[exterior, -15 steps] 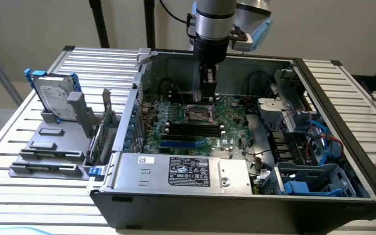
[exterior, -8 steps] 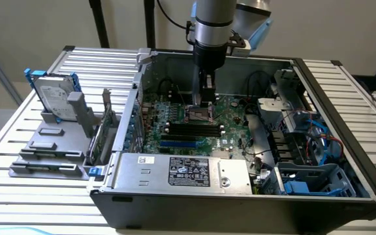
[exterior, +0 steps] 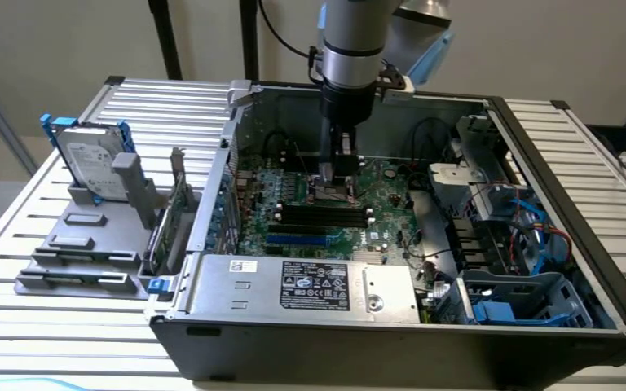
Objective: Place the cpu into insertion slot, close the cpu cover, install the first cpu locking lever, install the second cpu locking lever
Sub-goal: 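Place the cpu into insertion slot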
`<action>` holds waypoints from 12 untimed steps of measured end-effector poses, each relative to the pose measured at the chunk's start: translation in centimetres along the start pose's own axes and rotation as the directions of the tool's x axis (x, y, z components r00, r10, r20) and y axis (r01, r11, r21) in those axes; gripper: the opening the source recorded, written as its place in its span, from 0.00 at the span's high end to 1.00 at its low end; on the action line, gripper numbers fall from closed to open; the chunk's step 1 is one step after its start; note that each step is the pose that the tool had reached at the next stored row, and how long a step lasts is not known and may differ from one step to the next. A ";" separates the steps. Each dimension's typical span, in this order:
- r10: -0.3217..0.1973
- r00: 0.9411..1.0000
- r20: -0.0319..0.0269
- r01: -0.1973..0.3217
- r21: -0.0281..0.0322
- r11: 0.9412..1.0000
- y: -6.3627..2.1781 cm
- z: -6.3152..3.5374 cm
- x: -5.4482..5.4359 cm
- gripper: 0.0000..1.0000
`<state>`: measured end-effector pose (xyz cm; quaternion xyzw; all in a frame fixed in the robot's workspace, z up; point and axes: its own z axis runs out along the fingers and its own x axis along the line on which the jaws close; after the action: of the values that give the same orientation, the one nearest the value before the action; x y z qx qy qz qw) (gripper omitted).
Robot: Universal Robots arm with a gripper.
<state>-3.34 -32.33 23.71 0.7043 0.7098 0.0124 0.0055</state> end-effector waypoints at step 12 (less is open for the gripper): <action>0.007 1.000 0.008 -0.007 0.000 1.000 -0.22 2.18 0.0 0.45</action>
<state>-3.50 -32.33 21.52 0.7067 0.7074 0.0097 0.0082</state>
